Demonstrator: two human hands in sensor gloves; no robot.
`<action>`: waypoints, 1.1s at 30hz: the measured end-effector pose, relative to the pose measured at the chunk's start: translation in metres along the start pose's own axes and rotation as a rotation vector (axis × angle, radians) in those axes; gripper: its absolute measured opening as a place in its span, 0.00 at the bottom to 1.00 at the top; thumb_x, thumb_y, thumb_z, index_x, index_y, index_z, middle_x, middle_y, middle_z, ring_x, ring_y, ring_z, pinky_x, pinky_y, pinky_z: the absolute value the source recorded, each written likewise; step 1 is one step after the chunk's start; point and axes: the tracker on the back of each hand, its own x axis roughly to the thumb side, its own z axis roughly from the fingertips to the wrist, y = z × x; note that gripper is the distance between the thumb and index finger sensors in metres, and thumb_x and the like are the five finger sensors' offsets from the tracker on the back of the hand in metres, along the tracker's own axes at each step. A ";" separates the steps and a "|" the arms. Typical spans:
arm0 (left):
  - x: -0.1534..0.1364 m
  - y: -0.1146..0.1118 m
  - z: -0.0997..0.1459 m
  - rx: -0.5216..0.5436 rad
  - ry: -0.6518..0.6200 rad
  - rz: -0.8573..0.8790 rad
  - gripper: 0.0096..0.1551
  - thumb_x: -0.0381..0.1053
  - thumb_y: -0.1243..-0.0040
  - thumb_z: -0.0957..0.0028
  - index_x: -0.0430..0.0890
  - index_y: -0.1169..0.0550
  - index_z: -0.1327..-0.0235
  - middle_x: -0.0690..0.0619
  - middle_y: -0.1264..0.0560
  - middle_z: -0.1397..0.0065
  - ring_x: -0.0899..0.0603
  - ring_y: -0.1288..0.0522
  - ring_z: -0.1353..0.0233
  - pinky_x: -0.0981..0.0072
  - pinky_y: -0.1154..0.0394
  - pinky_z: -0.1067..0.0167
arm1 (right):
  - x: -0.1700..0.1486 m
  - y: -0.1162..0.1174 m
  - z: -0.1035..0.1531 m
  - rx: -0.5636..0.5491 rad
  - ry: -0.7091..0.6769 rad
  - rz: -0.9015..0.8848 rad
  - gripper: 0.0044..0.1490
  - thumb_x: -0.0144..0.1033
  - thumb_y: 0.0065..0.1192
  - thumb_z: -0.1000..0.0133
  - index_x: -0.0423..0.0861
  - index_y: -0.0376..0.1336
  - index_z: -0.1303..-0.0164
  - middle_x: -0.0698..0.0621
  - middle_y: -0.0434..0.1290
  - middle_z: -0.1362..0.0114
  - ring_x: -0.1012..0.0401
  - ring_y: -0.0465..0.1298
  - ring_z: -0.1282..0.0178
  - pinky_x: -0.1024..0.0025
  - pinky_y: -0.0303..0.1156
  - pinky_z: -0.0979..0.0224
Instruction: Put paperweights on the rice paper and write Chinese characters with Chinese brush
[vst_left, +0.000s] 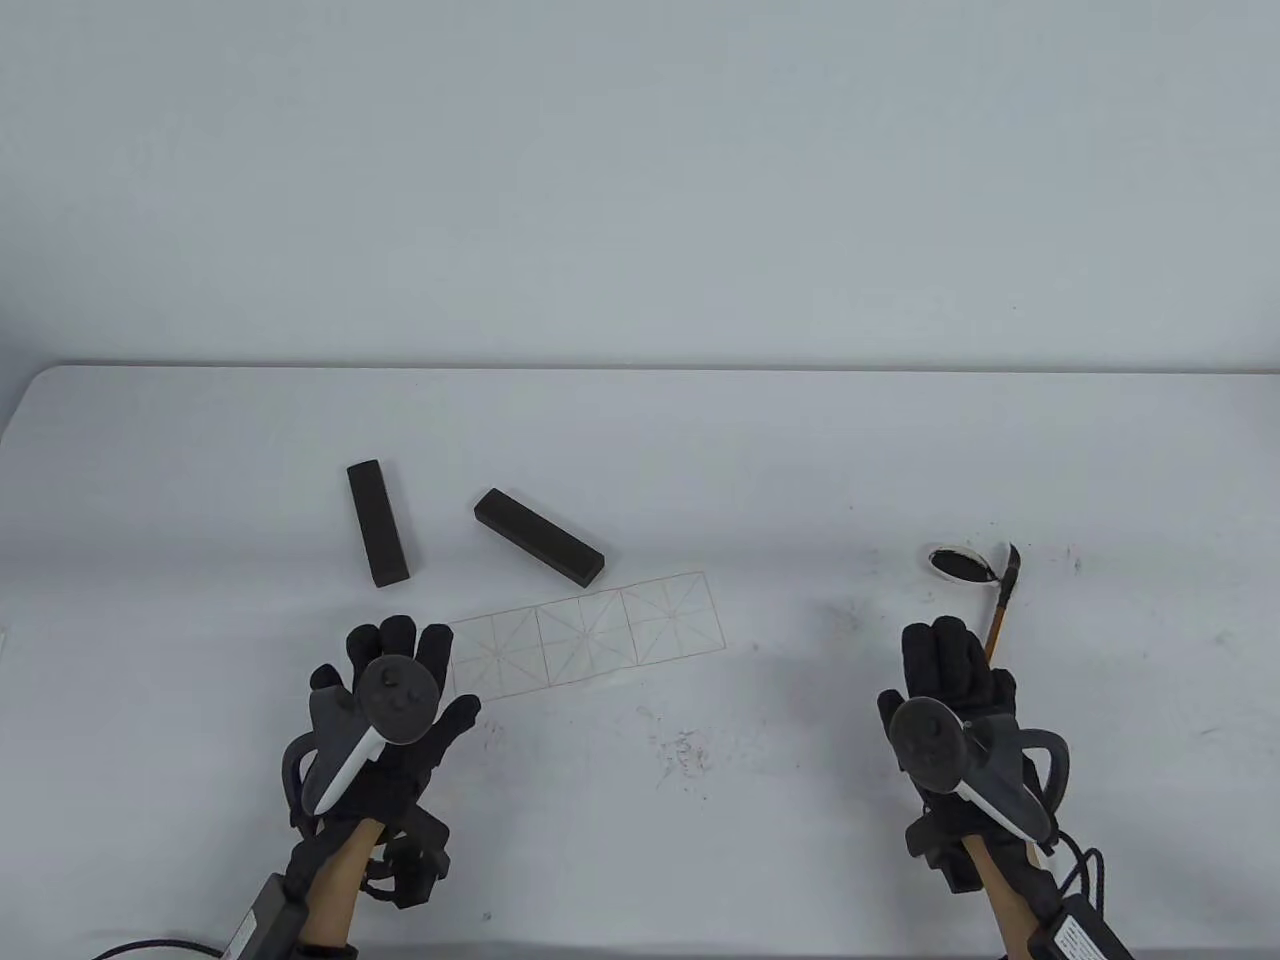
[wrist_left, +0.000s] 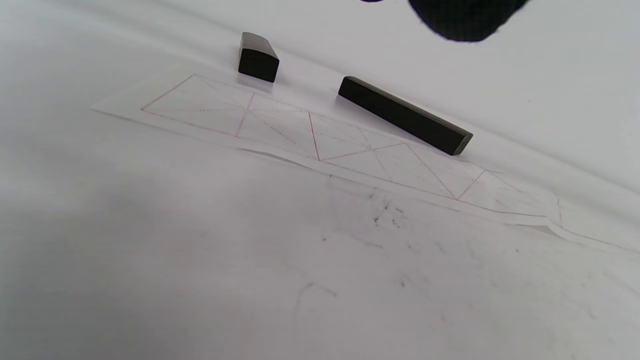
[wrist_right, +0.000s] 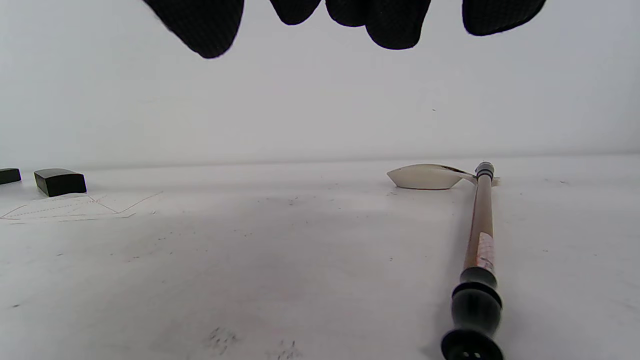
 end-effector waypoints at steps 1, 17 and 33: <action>0.000 0.000 0.000 -0.001 0.002 -0.002 0.48 0.67 0.57 0.44 0.66 0.60 0.13 0.57 0.70 0.09 0.42 0.76 0.11 0.39 0.79 0.22 | 0.000 0.000 0.000 0.000 0.000 0.000 0.45 0.41 0.51 0.37 0.36 0.40 0.18 0.30 0.40 0.16 0.37 0.50 0.16 0.28 0.53 0.26; 0.000 0.002 0.000 -0.011 -0.004 -0.012 0.49 0.67 0.58 0.45 0.66 0.60 0.13 0.57 0.70 0.09 0.41 0.76 0.11 0.38 0.78 0.22 | -0.002 -0.001 0.000 0.005 0.011 0.002 0.45 0.42 0.51 0.37 0.36 0.39 0.18 0.30 0.39 0.16 0.37 0.48 0.16 0.24 0.47 0.28; 0.000 0.000 0.000 -0.008 -0.009 -0.036 0.49 0.68 0.58 0.45 0.65 0.60 0.13 0.56 0.70 0.09 0.41 0.75 0.12 0.38 0.78 0.23 | 0.004 0.001 0.002 0.039 -0.021 0.018 0.45 0.42 0.50 0.37 0.36 0.39 0.18 0.30 0.38 0.16 0.36 0.47 0.16 0.23 0.46 0.28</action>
